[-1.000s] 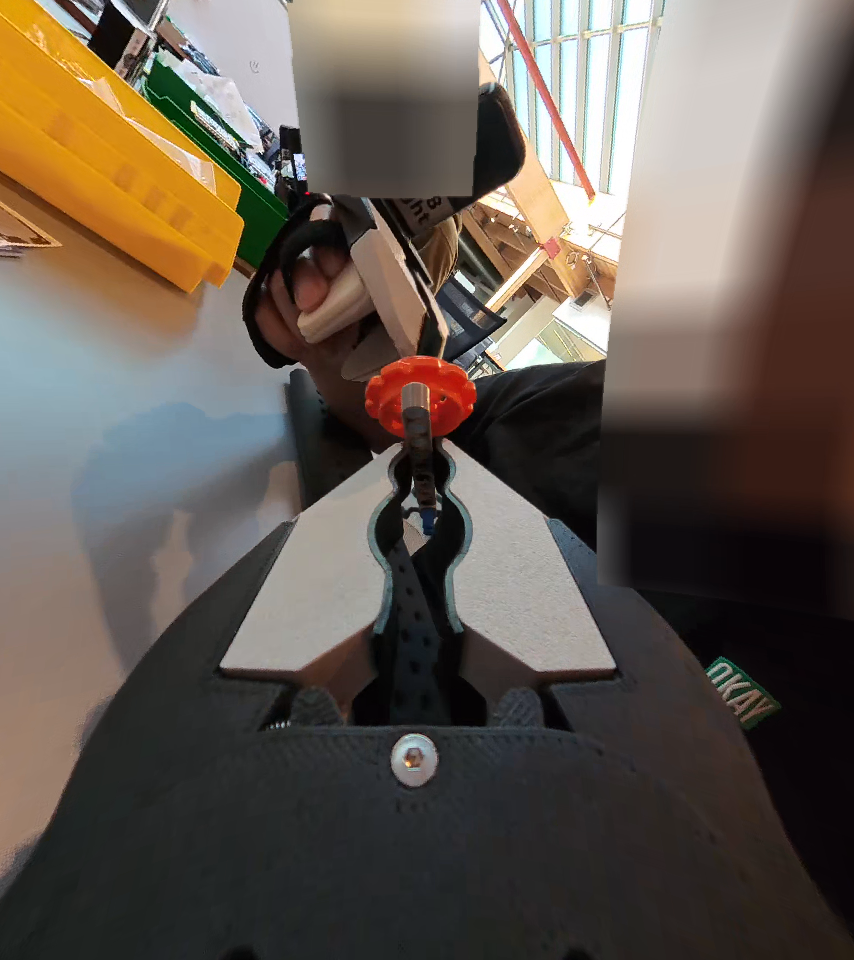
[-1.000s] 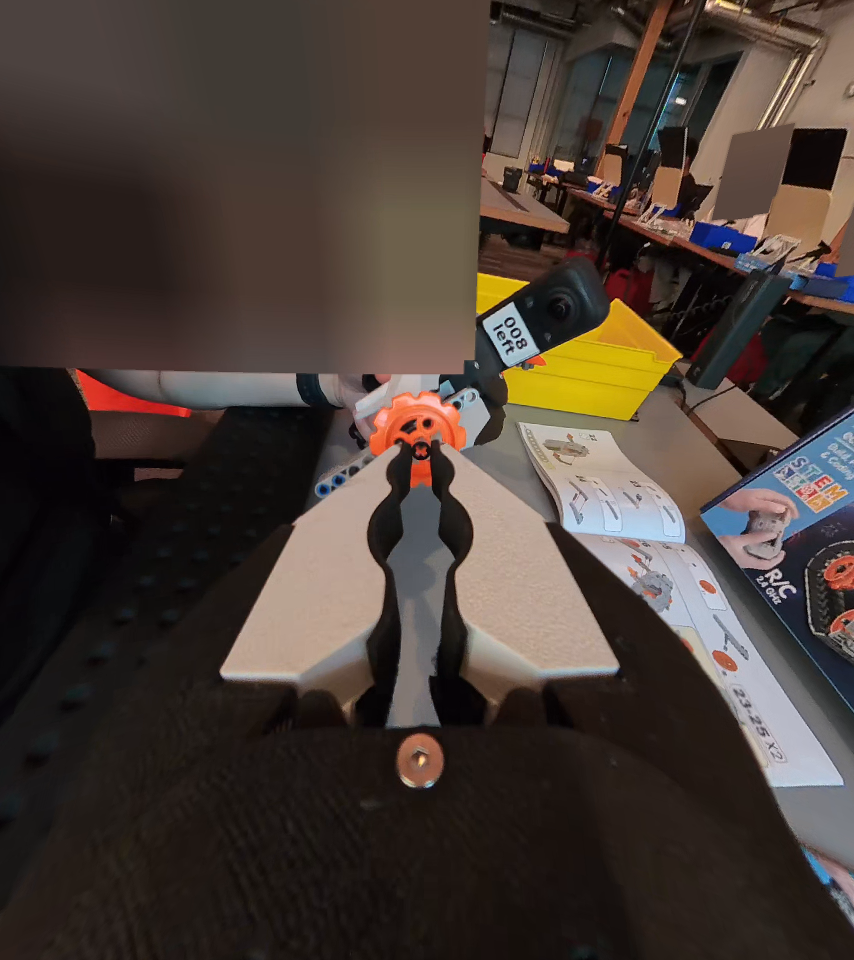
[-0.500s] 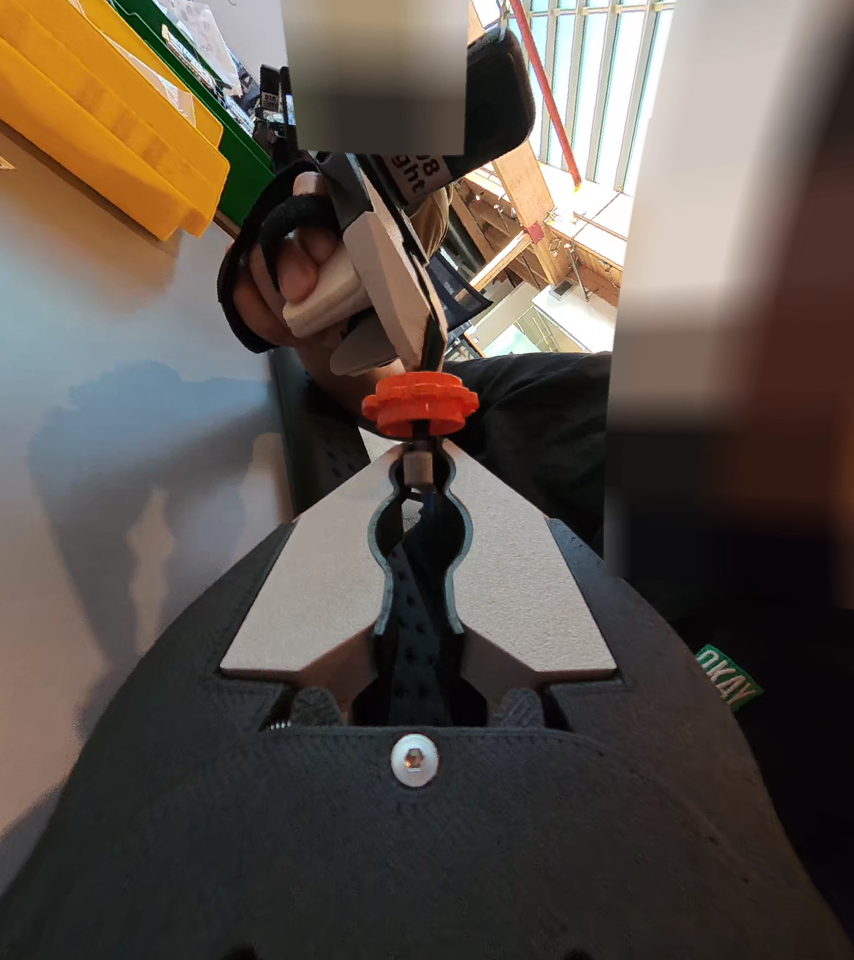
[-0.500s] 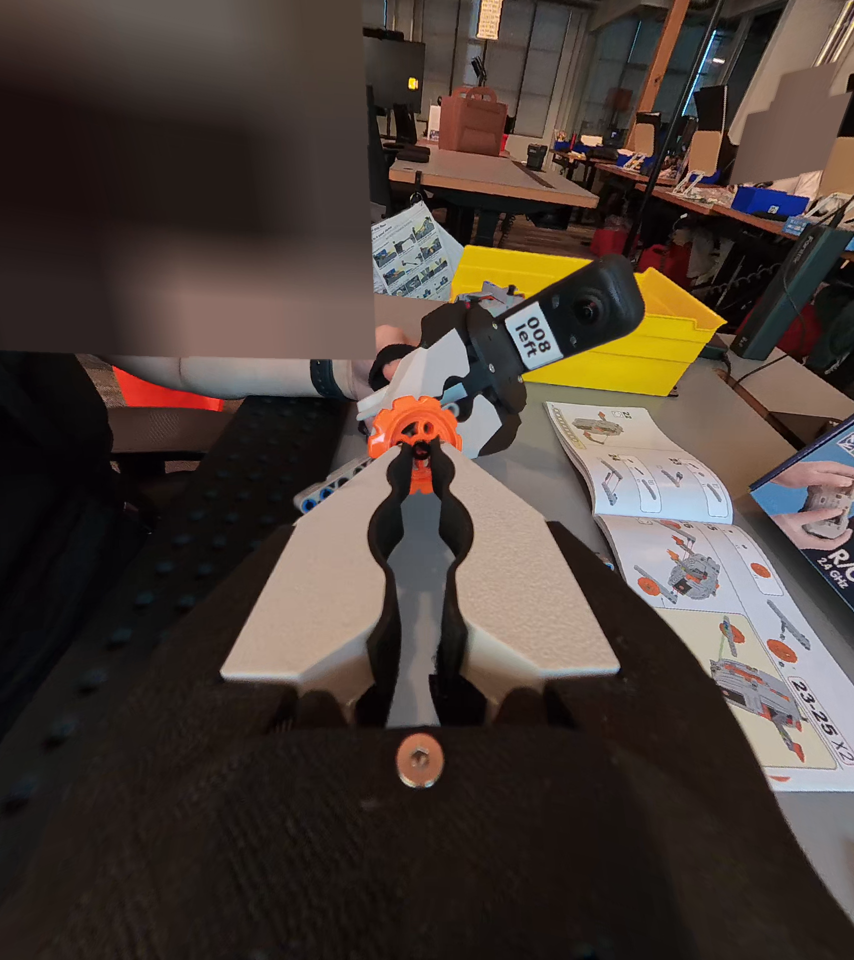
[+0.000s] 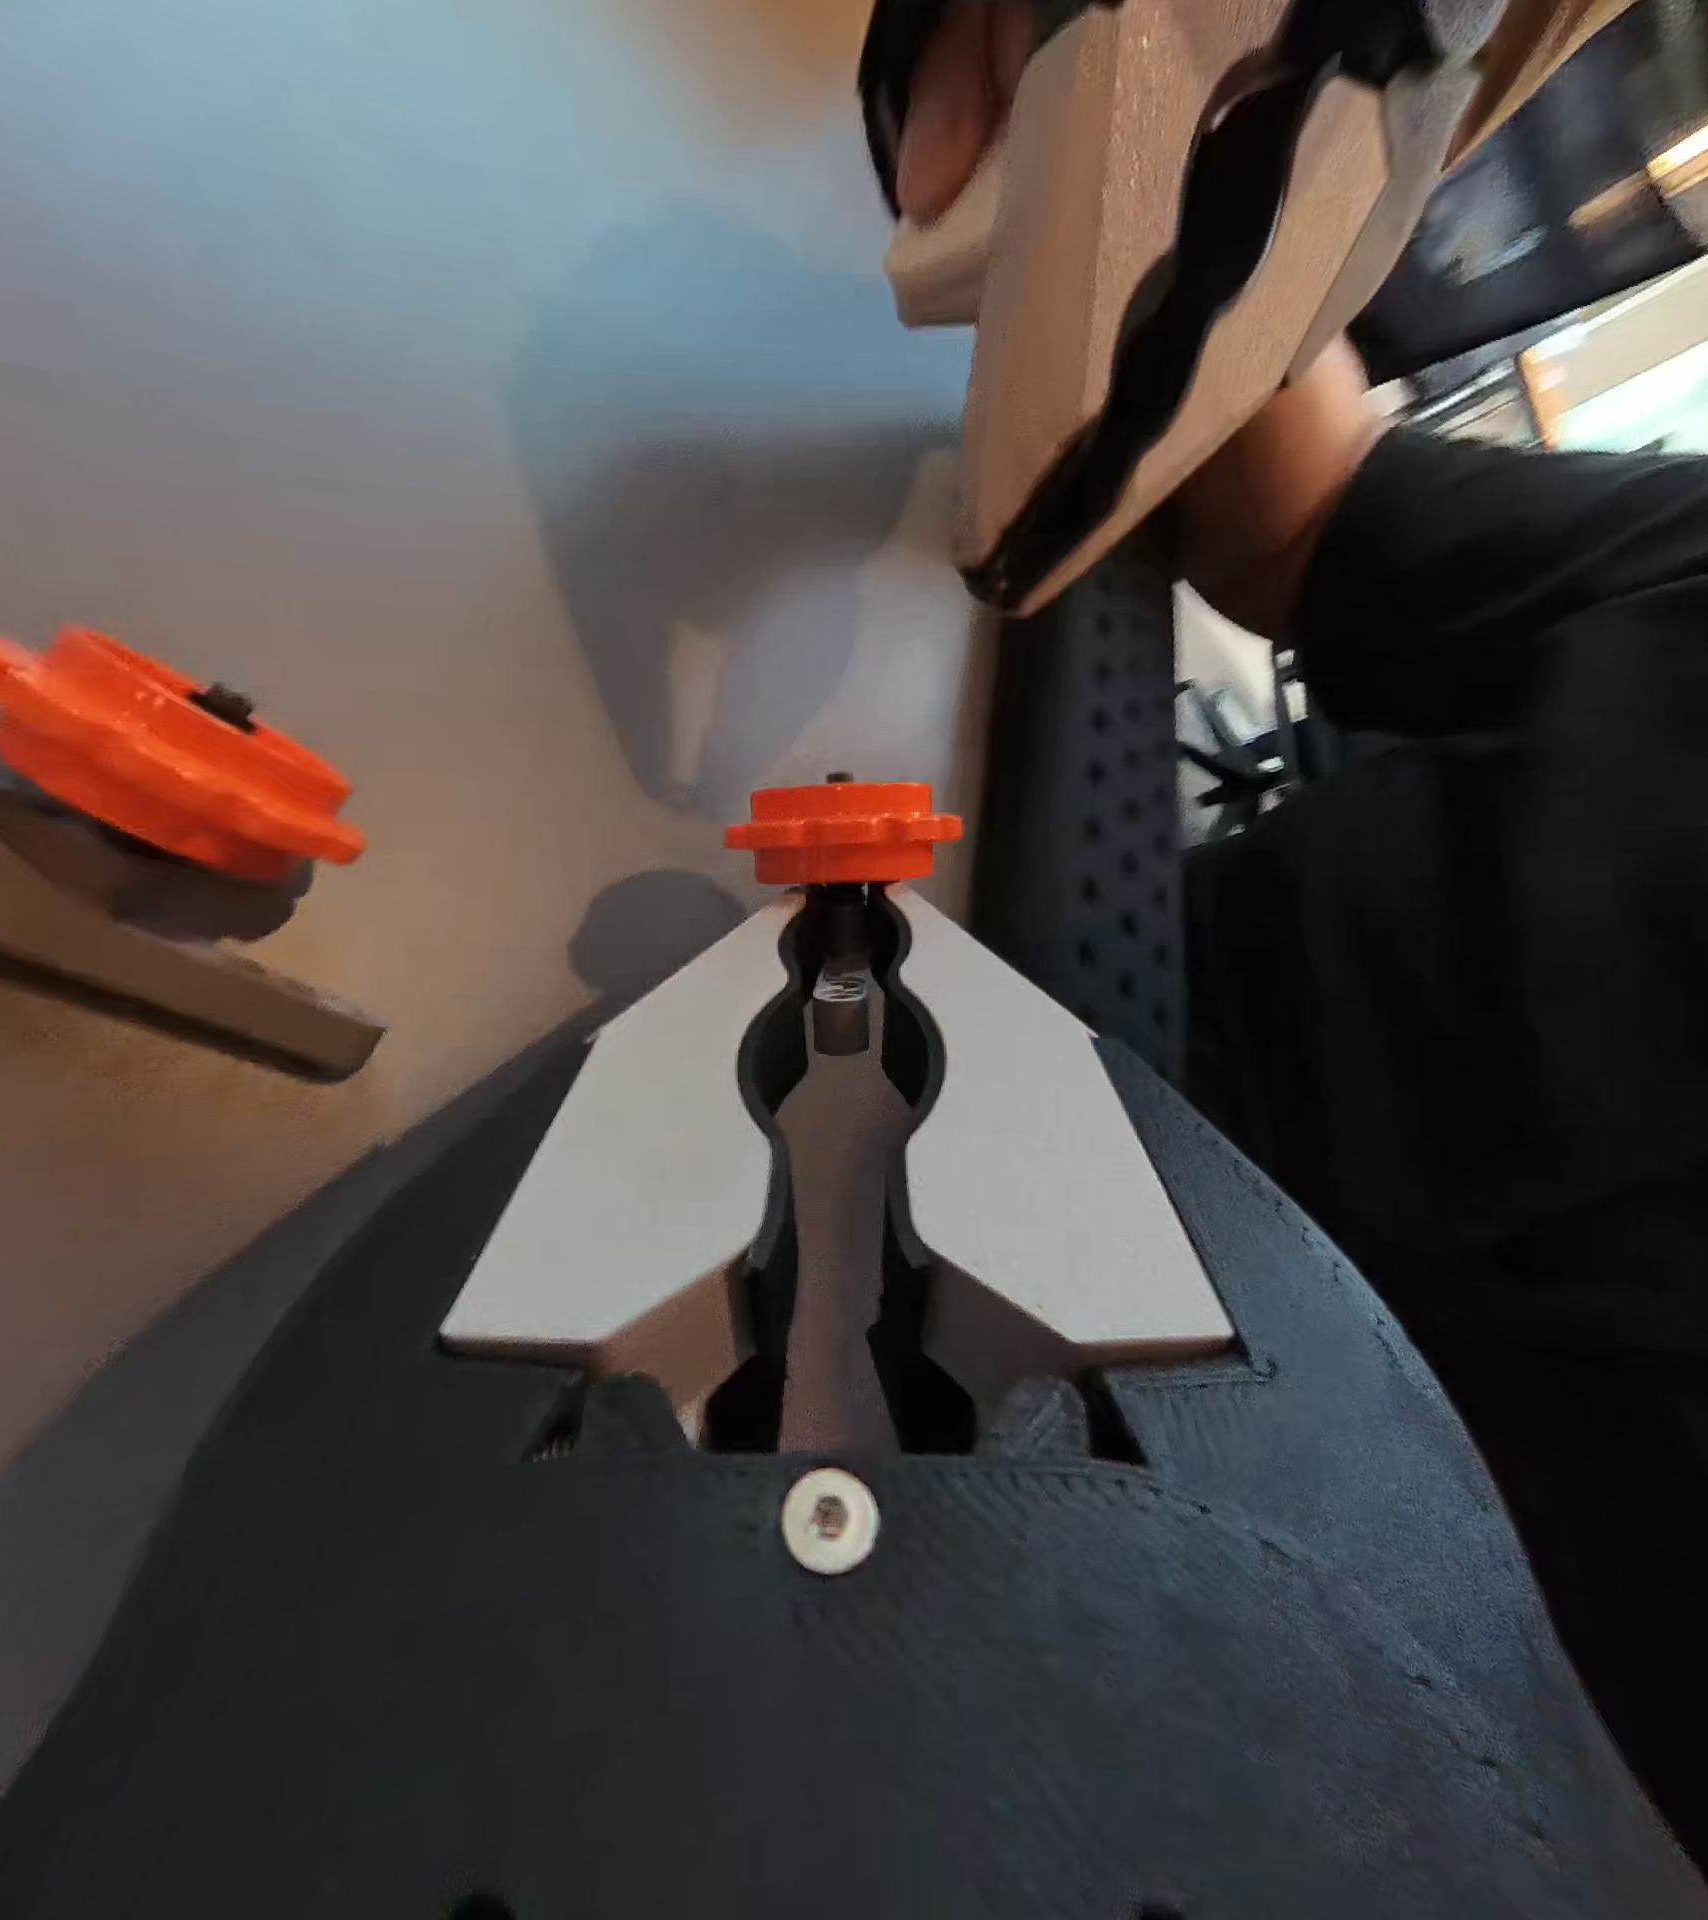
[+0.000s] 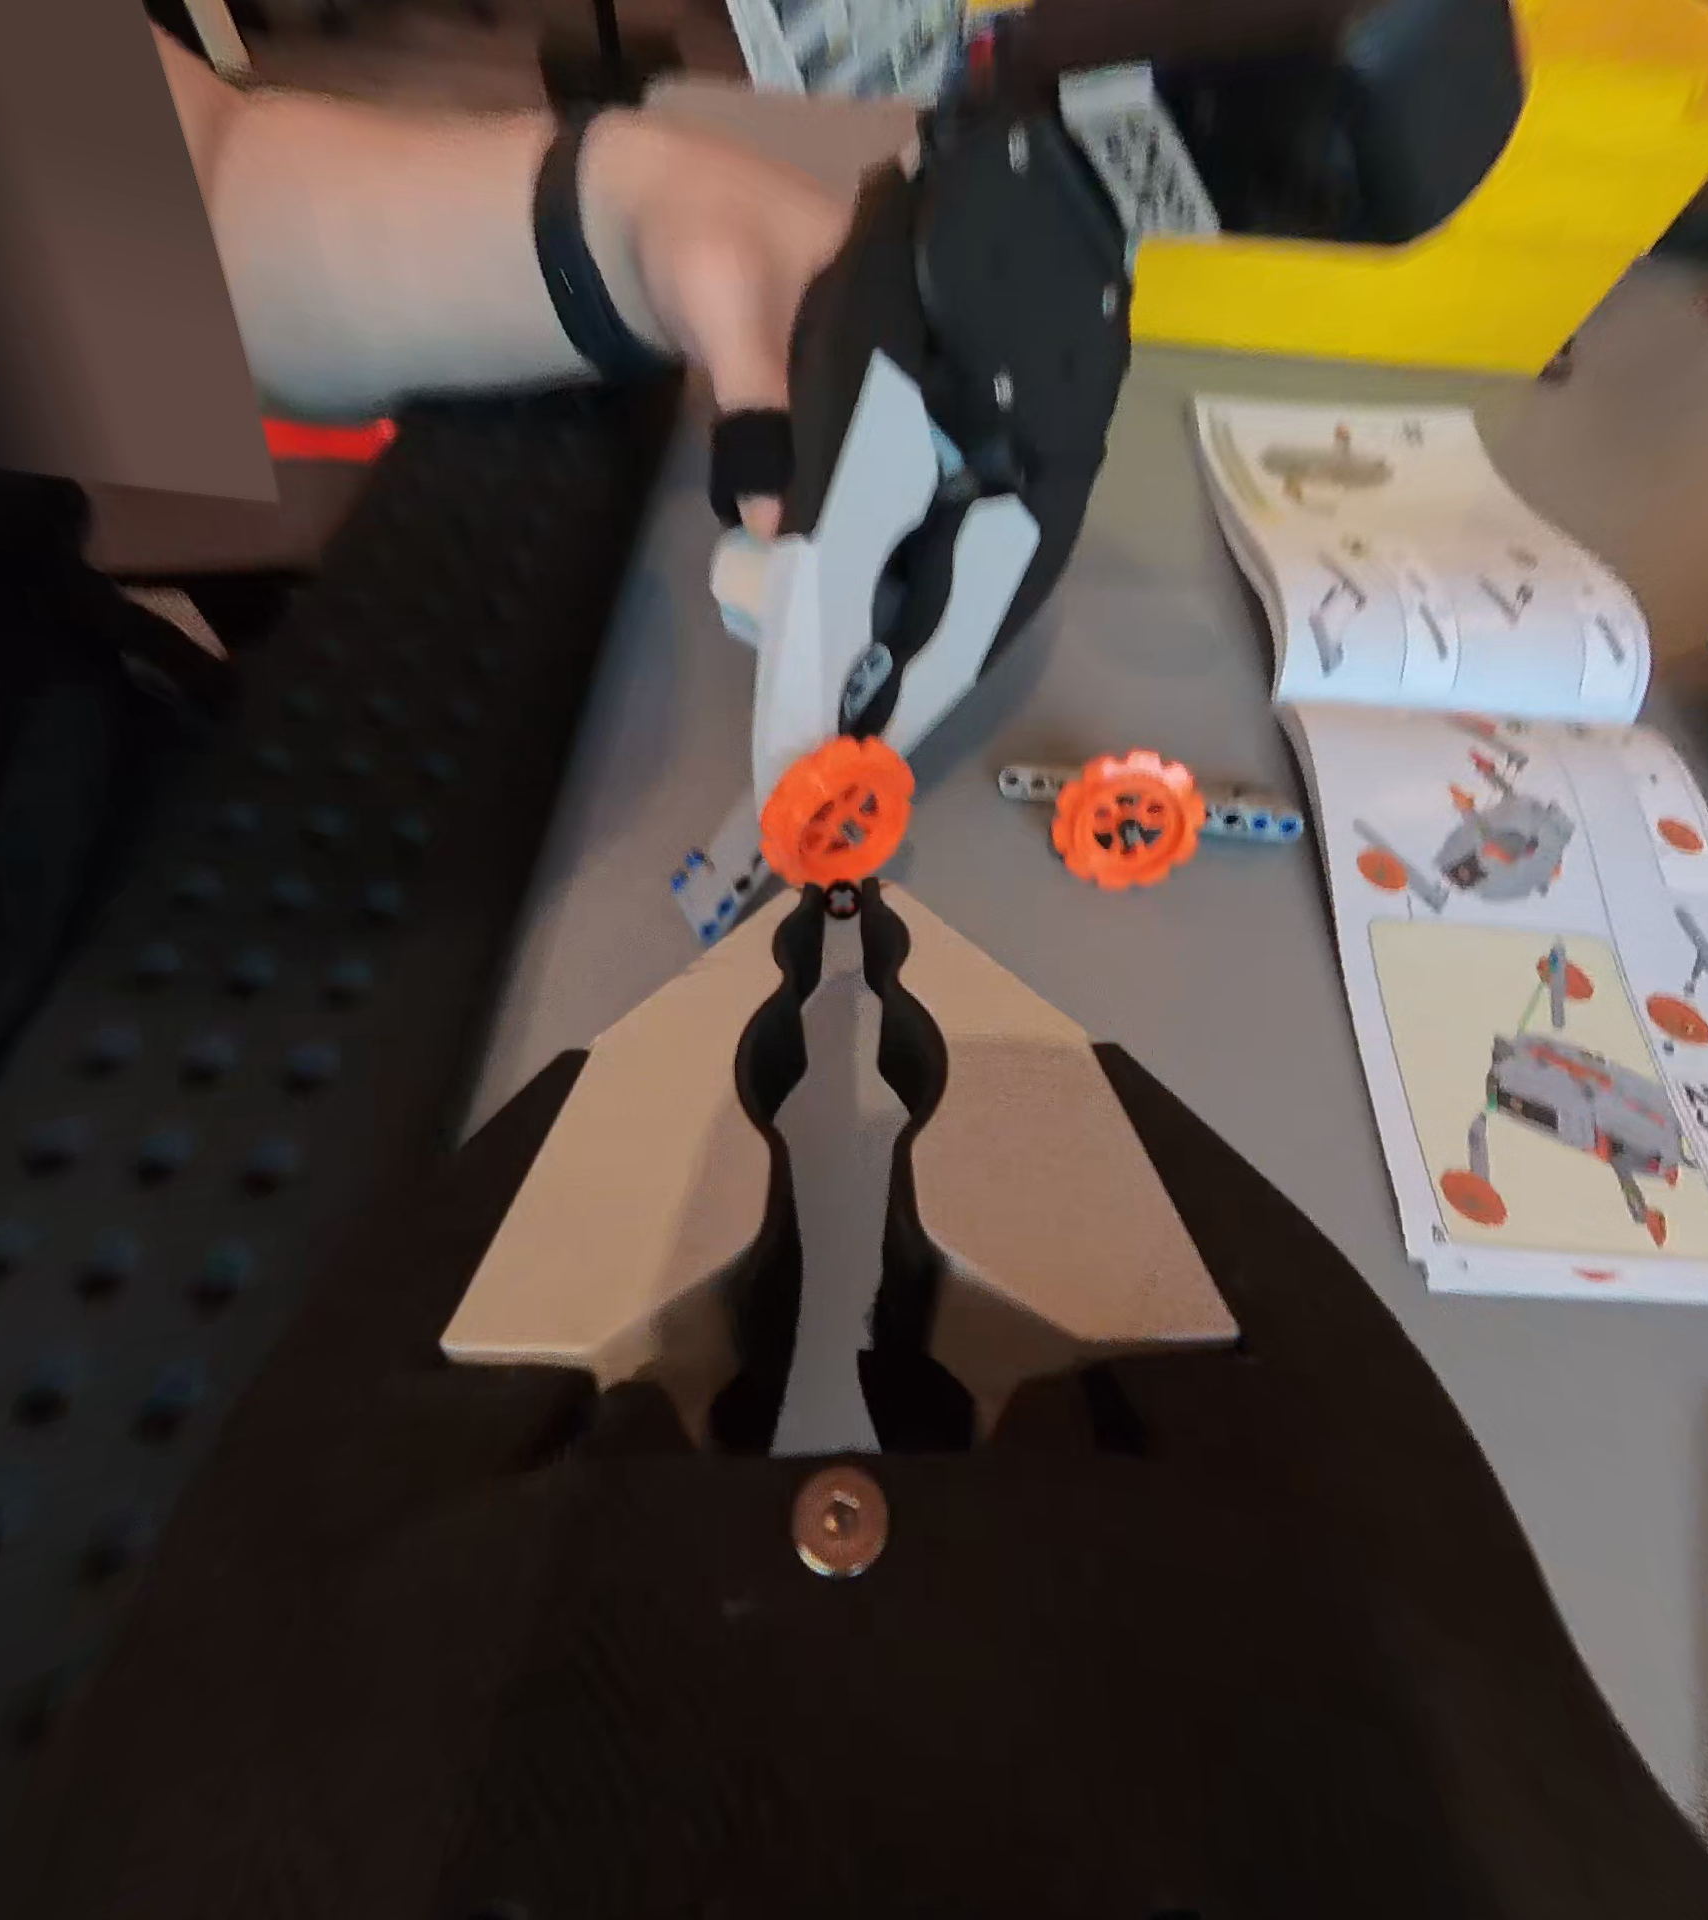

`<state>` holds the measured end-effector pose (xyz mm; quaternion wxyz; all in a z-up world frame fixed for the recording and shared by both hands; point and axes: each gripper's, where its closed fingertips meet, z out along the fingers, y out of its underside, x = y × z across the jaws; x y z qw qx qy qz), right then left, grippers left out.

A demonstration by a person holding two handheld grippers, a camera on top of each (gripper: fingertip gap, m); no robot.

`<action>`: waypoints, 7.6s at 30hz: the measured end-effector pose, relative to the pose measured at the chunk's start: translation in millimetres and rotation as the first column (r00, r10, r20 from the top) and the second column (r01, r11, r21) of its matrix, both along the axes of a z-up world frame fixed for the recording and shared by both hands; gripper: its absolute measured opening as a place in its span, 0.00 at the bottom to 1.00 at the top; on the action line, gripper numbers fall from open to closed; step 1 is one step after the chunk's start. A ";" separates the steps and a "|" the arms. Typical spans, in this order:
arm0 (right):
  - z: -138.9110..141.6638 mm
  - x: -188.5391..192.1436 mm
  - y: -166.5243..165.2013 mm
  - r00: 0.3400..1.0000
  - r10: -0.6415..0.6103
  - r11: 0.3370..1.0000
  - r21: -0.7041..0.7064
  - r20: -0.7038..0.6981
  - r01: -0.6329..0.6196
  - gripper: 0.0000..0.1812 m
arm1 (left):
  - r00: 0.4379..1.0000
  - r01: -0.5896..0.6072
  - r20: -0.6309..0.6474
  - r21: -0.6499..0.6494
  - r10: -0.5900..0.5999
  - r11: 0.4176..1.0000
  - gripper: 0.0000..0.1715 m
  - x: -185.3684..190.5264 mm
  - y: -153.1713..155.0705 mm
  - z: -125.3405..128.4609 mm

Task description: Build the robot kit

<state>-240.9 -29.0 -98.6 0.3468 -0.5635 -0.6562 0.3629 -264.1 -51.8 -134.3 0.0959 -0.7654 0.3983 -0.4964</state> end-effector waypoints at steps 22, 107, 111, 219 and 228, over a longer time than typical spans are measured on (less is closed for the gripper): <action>-21.3 8.2 29.8 0.985 -0.122 0.979 0.180 0.121 0.099 0.03 | 0.806 0.149 -0.487 0.717 0.336 0.681 0.03 -26.4 46.7 4.6; 270.7 -11.8 -13.7 0.908 -0.077 0.742 0.585 -0.411 0.328 0.03 | 0.933 -0.329 0.361 0.839 -0.008 -0.433 0.03 24.6 28.8 291.3; 264.6 -10.6 -12.2 0.921 -0.112 0.769 0.555 -0.372 0.318 0.03 | 0.940 -0.307 0.341 0.847 0.001 -0.435 0.03 26.4 30.8 287.6; 223.8 -7.5 17.8 0.962 -0.164 0.847 0.468 -0.216 0.250 0.01 | 0.990 -0.108 0.130 0.957 0.063 -0.267 0.03 26.1 57.3 242.9; 224.0 -8.9 19.3 0.961 -0.164 0.850 0.463 -0.225 0.253 0.03 | 0.989 -0.111 0.132 0.962 0.067 -0.248 0.03 25.0 57.0 243.5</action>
